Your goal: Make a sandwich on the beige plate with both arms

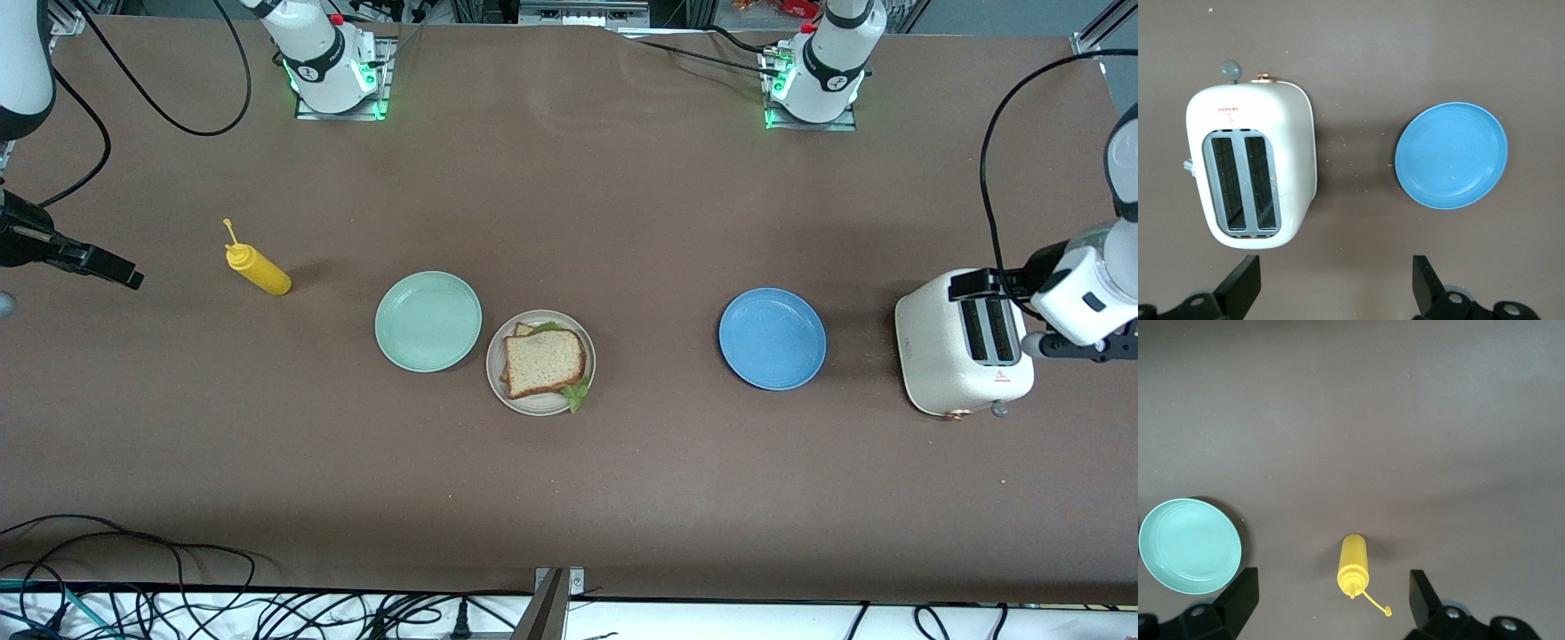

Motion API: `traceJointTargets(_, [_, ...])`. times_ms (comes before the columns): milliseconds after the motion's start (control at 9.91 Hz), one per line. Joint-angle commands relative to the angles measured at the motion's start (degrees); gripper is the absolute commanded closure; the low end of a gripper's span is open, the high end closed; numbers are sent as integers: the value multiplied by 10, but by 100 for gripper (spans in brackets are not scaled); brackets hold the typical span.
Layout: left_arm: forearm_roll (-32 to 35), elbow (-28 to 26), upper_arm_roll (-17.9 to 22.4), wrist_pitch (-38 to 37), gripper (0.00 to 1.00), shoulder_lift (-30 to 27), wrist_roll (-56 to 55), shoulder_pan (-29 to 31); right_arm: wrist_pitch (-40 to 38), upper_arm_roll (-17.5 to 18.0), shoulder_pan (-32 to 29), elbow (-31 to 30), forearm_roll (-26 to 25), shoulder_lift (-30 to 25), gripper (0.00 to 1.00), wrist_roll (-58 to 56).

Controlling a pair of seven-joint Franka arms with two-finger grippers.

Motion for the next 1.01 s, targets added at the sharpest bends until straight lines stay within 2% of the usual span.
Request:
traceJointTargets(0, [13, -81, -10, 50, 0, -72, -18, 14, -3, 1, 5, -3, 1, -7, 0, 6])
traceJointTargets(101, [-1, -84, -10, 55, 0, -84, -53, 24, -3, 1, 5, -3, 0, -7, 0, 4])
traceJointTargets(404, [8, -75, -36, 30, 0, -84, -63, 25, -1, 1, 8, -3, 0, -3, 0, 7])
traceJointTargets(606, [6, -40, -42, -33, 0, -86, -56, 25, -1, 1, 9, -3, 0, -3, 0, 8])
traceJointTargets(908, [12, -16, -56, -67, 0, -85, -26, 23, 0, 1, 12, -3, 0, -3, 0, 7])
